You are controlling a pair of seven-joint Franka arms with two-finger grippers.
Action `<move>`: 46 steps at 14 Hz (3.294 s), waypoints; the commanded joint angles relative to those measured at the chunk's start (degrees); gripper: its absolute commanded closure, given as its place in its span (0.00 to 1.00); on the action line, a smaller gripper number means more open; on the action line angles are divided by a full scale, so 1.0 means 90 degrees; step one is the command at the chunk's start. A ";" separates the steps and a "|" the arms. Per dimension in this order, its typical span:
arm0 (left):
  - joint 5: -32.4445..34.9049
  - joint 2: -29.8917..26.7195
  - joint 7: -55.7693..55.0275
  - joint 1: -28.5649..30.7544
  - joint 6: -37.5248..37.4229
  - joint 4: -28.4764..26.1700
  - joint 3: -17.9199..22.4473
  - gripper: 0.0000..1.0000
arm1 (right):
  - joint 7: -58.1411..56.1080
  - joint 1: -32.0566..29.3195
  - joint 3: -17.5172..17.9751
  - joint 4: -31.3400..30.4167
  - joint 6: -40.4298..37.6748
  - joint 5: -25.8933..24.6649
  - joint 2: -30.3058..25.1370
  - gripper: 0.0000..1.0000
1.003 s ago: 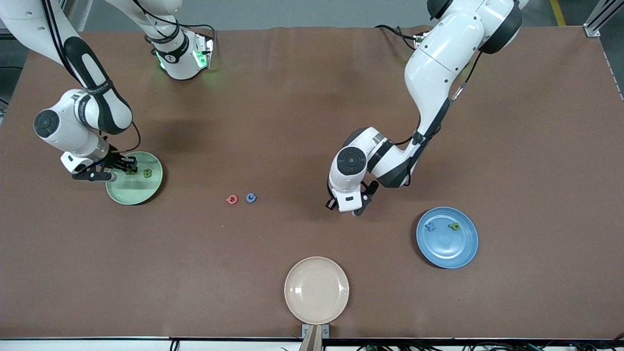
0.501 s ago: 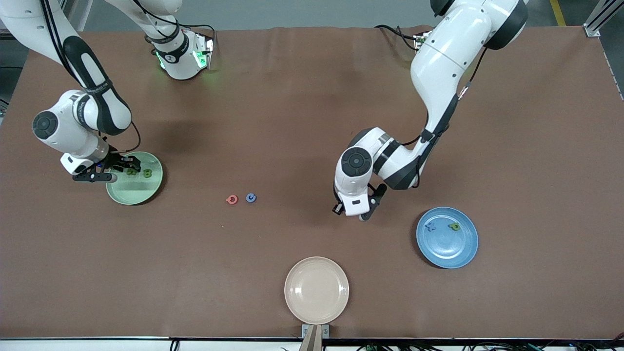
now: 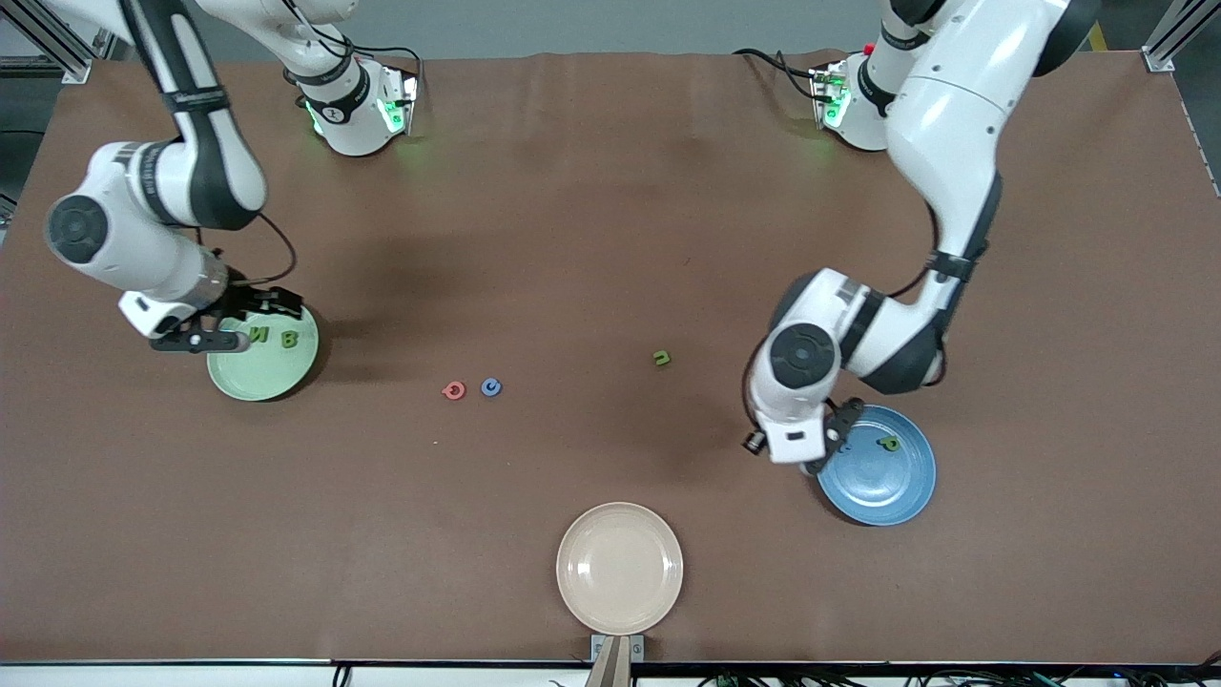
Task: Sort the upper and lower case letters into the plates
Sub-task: 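Release the m into the blue plate while the right gripper reaches Q, then grasp the green u with the left gripper while the right gripper reaches Q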
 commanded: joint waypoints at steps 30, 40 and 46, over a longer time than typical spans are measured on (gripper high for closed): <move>-0.0592 0.0186 -0.1692 -0.0800 0.0890 -0.0600 -0.0404 0.04 | 0.3463 0.2233 0.0122 0.2217 0.1728 0.0271 0.3425 0.60; -0.0436 0.0128 -0.1011 -0.1533 0.1342 -0.1080 -0.0424 0.38 | 0.3463 0.2233 0.0112 0.2227 0.1738 0.0261 0.3415 0.87; -0.0280 0.0040 -0.0384 -0.1670 0.1342 -0.1325 -0.0424 0.41 | 0.3453 0.2204 0.0103 0.2324 0.1728 0.0193 0.3415 0.61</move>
